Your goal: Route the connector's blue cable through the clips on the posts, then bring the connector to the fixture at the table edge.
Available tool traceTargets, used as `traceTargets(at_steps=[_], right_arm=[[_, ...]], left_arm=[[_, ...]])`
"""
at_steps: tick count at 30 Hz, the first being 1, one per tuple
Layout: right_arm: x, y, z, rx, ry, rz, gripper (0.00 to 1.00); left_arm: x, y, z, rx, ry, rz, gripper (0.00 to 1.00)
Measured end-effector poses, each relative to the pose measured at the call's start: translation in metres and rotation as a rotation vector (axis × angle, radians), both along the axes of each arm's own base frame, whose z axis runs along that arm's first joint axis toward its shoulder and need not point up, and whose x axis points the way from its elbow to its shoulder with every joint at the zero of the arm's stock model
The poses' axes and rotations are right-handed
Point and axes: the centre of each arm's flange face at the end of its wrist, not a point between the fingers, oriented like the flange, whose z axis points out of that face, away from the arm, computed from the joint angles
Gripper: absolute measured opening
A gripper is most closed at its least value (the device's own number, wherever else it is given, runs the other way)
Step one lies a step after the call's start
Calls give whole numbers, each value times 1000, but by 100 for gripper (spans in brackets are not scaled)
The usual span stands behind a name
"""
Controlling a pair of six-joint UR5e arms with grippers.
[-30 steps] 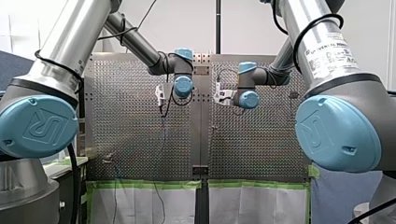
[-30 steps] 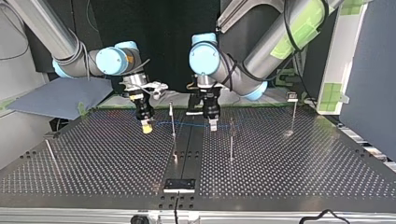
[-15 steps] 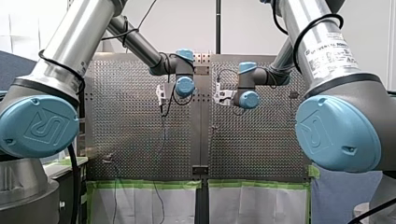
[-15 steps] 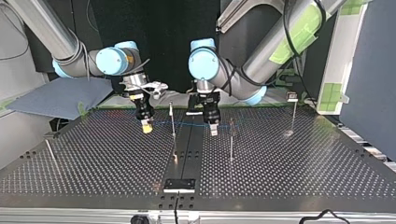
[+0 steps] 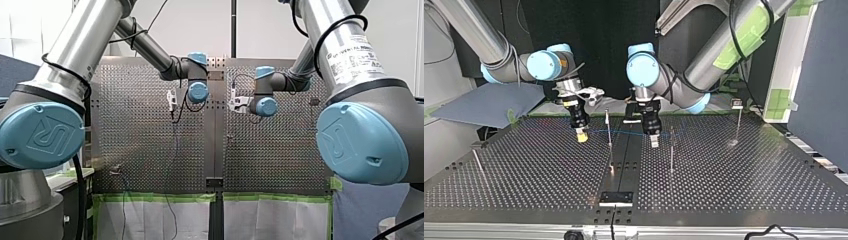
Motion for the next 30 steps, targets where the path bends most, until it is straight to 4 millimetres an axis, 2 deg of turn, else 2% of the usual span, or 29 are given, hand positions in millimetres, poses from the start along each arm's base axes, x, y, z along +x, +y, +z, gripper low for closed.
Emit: traceTargets(at_steps=[13,15,16,17,18,19,20,21,27,30], right_arm=[[0,0,0,1,0,0,0],[-1,0,0,1,1,-1,0],[-1,0,0,1,1,-1,0],[-1,0,0,1,1,-1,0],[-1,0,0,2,1,-1,0],[-1,0,0,2,1,-1,0],[-1,-1,-1,2,1,-1,0],[-1,-1,-1,2,1,-1,0],[-2,-1,-1,3,2,-2,0],[-2,-1,-1,3,2,-3,0]], left_arm=[[-1,-3,2,-1,-14,3,100],[-1,-4,2,2,-21,5,64],[-2,-4,2,5,-23,8,64],[-2,-5,3,10,-24,13,48],[-2,-5,3,16,-25,19,24],[-3,-5,3,21,-25,25,24],[-3,-4,3,27,-26,32,9],[-3,-4,3,34,-25,42,0],[-3,-3,4,46,-26,50,0],[-3,-4,4,46,-27,41,9]])
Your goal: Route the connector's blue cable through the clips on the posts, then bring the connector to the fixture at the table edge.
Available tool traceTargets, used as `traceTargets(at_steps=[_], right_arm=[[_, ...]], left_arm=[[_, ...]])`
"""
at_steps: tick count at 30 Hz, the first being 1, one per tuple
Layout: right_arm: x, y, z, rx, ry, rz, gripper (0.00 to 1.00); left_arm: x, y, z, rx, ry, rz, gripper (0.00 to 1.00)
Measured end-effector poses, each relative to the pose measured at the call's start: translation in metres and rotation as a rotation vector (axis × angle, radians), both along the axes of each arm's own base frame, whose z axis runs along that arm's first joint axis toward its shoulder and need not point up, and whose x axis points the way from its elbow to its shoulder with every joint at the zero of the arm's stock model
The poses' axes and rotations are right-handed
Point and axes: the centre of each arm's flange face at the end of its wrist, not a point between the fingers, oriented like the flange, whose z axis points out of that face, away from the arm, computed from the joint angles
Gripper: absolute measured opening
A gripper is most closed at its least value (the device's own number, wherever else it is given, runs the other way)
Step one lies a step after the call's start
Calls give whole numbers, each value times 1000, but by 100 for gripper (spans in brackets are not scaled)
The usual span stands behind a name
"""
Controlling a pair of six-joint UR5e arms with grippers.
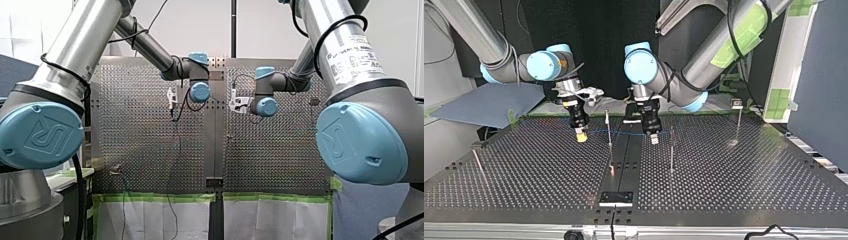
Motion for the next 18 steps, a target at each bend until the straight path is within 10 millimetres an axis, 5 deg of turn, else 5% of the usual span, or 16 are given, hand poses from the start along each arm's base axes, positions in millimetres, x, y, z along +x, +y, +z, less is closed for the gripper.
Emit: traceTargets(at_steps=[9,18], right_arm=[[-1,0,-1,7,5,-4,0],[-8,4,-10,62,39,-20,0]], left_arm=[[-6,-6,-3,-7,7,-22,9],[-27,-14,-25,0,16,-61,9]])
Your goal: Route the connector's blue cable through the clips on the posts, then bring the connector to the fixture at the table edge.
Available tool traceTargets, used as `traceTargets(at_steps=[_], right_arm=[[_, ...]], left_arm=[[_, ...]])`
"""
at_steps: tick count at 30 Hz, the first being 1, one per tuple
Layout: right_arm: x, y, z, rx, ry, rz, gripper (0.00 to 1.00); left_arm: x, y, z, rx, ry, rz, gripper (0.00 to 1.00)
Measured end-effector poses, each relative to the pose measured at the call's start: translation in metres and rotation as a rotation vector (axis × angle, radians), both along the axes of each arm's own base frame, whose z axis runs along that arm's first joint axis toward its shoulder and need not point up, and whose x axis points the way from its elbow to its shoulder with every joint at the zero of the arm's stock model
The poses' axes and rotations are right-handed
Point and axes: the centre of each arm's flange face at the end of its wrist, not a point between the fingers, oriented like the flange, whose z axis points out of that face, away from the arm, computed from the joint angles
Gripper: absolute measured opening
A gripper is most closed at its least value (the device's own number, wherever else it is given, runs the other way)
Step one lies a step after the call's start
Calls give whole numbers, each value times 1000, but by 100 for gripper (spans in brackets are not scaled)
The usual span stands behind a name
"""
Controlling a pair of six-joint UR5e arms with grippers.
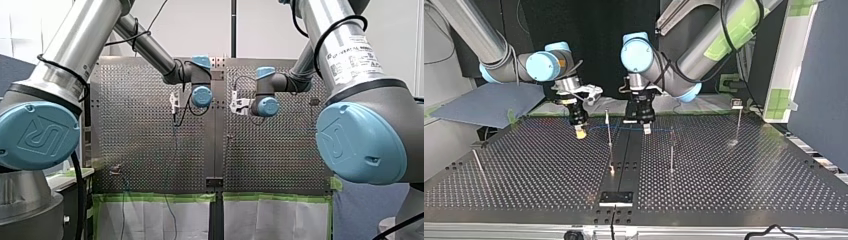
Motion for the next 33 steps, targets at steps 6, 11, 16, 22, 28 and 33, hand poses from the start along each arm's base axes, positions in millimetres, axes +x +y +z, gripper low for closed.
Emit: traceTargets(at_steps=[6,11,16,22,28,33], right_arm=[[-6,6,-11,33,22,-23,0],[-11,12,-23,50,32,-30,0],[-14,18,-31,65,42,-32,0],[-16,24,-39,77,59,-31,0],[-17,32,-48,86,72,-26,0],[-20,39,-56,95,85,-26,0]], left_arm=[[-12,3,-19,7,12,-9,9],[-18,3,-35,16,25,-14,11],[-20,-3,-57,28,46,-26,11],[-21,-8,-69,25,47,-36,11],[-21,-9,-70,25,46,-38,11],[-22,-11,-79,37,59,-41,11]])
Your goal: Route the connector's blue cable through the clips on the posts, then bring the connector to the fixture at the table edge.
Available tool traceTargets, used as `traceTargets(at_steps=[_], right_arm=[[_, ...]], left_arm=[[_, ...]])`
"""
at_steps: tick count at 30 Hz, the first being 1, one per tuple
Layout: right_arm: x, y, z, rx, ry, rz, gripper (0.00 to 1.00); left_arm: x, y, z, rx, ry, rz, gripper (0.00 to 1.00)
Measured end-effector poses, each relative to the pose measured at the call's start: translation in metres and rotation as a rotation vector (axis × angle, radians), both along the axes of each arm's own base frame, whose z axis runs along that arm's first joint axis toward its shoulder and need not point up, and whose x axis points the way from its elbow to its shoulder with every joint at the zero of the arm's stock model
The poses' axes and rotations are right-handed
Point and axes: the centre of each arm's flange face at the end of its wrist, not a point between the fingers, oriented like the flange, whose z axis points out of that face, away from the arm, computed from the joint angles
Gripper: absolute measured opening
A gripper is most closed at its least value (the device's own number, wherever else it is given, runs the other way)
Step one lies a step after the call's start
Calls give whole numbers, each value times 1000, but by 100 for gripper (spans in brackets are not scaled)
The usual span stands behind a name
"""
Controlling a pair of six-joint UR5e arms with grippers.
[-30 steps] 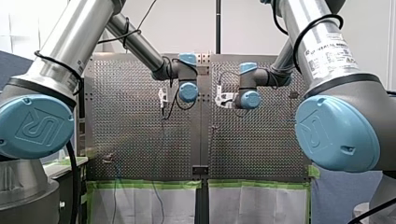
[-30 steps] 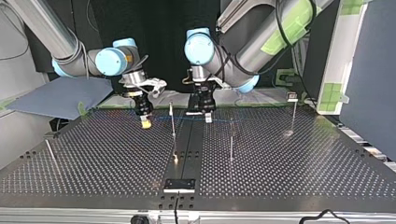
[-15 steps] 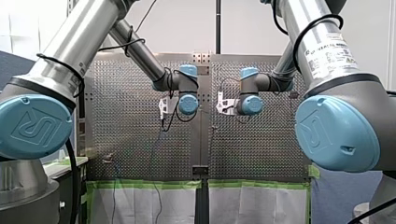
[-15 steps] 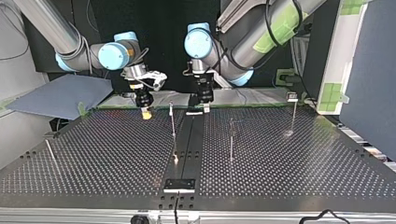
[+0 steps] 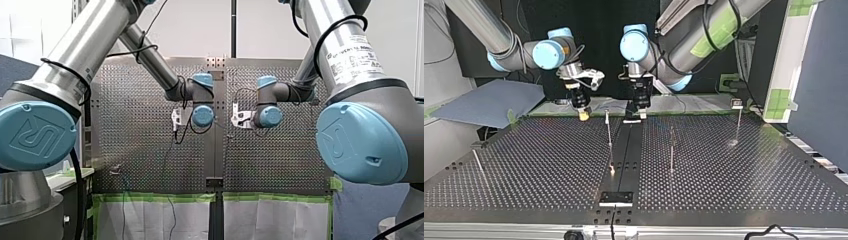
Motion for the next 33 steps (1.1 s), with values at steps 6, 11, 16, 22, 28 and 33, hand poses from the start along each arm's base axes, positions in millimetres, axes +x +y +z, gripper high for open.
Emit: traceTargets(at_steps=[6,11,16,22,28,33], right_arm=[[-4,9,-10,12,13,2,0],[-9,17,-21,24,31,5,0],[-14,27,-33,37,56,8,0],[-19,30,-39,40,65,4,0],[-21,30,-40,36,70,1,0],[-28,28,-47,25,71,-12,0]], left_arm=[[0,-3,-25,16,25,-4,11],[-1,-5,-33,19,31,-8,11],[-4,-7,-36,22,36,-13,11],[-11,-11,-53,30,56,-25,11],[-14,-17,-70,24,64,-34,11],[-17,-18,-76,24,69,-38,11]])
